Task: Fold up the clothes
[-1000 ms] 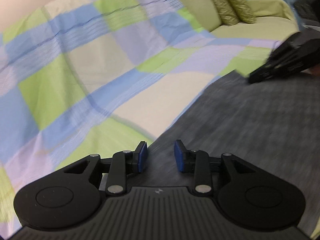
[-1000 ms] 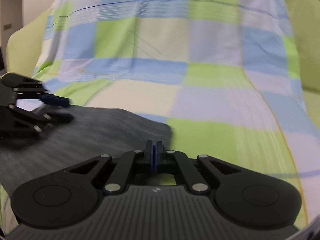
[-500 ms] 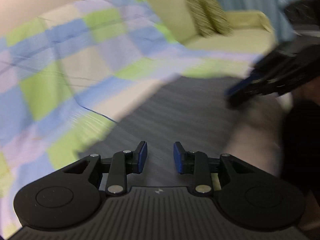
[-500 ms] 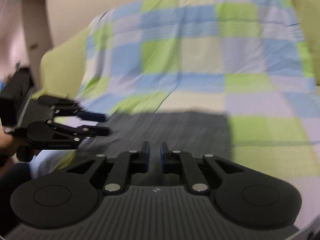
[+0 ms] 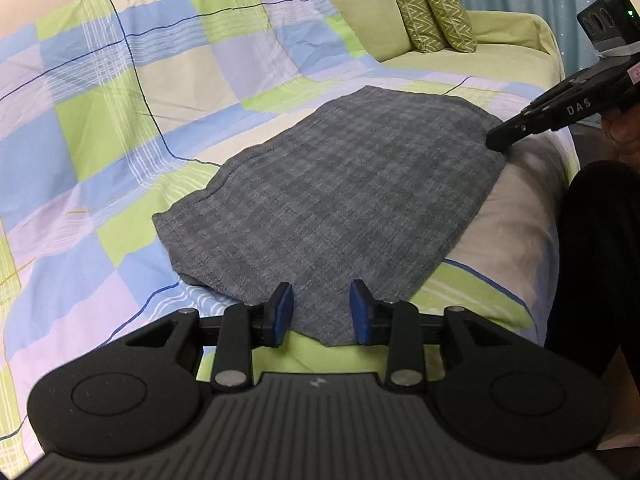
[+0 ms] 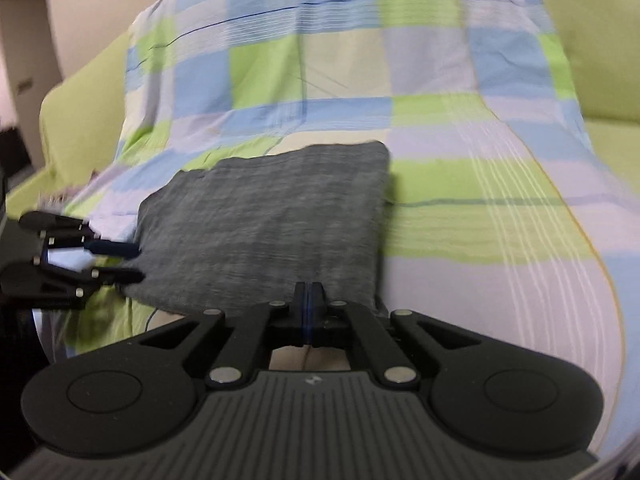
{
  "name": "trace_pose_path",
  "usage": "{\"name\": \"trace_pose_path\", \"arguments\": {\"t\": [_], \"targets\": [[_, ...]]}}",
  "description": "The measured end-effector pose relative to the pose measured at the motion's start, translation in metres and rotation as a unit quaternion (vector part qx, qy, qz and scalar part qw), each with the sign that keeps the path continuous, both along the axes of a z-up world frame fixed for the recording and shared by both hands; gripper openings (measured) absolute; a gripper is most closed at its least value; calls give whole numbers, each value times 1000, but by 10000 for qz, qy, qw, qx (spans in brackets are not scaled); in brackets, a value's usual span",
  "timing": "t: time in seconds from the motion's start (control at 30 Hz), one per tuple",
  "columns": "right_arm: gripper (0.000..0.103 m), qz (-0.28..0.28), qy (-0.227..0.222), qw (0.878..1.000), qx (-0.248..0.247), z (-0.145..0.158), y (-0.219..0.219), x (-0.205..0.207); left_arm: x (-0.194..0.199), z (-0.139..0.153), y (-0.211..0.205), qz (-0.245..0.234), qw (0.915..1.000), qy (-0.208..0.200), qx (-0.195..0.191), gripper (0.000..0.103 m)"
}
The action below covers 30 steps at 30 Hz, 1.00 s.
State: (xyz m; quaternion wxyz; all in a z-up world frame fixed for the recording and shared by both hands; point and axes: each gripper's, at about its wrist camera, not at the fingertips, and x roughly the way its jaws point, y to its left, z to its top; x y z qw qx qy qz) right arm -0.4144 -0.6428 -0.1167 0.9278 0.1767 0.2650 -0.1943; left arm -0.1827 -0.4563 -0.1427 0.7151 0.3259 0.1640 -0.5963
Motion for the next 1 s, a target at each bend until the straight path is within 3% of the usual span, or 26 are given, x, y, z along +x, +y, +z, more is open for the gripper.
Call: {"name": "trace_pose_path", "arguments": {"t": [0.13,0.2,0.3,0.43,0.67,0.87,1.0], "targets": [[0,-165,-323,9993,87,11,-5,-3,-7,18,-1,-106,9997,-183,-105,40],[5,-292,-519,9982,60,16,-8,-5,-10,28,-8,-197,9993,-232,-231,40],[6,-372,-149,9991,155,4,-19,4,-16,40,-32,-441,9980,-211,-407,40],[6,-365,19,9986,371,-5,-30,8,-29,45,-77,-972,9941,-231,-422,40],[7,-515,-153,9976,439,-4,-22,-9,-42,19,-160,-1971,9801,-63,211,40],[8,-562,-102,9975,415,-6,-20,-6,-45,1,-186,-2110,9734,-852,251,41],[8,-557,-77,9976,401,-6,-22,-5,-26,-4,-203,-1908,9791,-674,195,41]]}}
